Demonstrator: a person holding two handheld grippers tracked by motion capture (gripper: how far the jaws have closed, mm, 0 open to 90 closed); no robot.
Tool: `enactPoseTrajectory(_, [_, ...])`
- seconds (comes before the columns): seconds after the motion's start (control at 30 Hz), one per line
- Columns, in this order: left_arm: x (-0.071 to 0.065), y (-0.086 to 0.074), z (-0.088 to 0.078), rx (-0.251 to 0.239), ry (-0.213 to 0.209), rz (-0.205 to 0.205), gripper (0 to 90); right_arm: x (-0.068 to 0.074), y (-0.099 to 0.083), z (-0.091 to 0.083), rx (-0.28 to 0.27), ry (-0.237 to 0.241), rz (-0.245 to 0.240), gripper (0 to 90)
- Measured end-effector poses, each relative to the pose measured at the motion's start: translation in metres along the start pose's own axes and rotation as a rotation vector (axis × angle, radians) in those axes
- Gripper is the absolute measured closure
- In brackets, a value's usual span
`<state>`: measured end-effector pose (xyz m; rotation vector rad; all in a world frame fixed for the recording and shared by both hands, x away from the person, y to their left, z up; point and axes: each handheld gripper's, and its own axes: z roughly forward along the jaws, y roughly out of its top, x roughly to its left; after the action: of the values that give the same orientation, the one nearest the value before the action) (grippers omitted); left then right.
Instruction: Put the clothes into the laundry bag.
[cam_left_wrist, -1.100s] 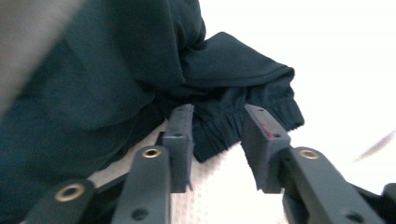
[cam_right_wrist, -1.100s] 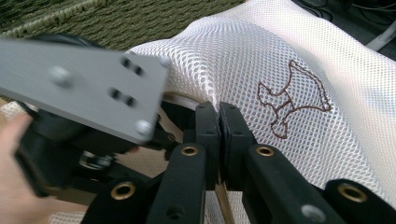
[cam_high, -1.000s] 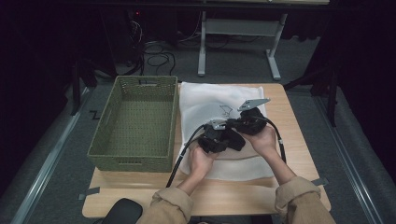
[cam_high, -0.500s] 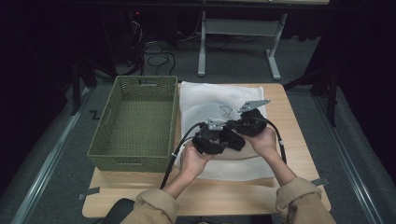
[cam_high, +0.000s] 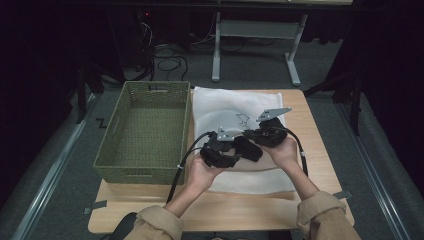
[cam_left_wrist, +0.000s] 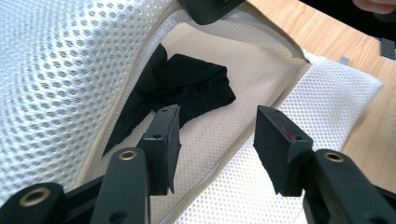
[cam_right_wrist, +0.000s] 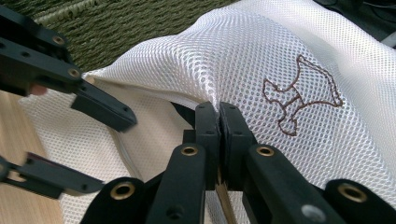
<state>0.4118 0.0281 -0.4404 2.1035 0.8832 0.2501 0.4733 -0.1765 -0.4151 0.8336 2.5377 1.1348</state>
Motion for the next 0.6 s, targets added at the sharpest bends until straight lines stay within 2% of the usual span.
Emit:
enactPoseTrajectory(0.17, [-0.001,0.000,-0.013,-0.008,-0.009,0.019,49.4,-0.001,-0.002,0.002,-0.005,0.011,0.020,88.5])
enactPoseTrajectory(0.37, [0.001,-0.002,-0.027,-0.008,-0.027,0.023,48.3,0.000,-0.003,0.003,-0.002,0.011,0.006,88.4])
enactPoseTrajectory(0.6, [0.000,-0.007,-0.036,-0.003,-0.031,0.032,47.3,0.000,-0.006,0.003,0.005,0.017,0.014,88.4])
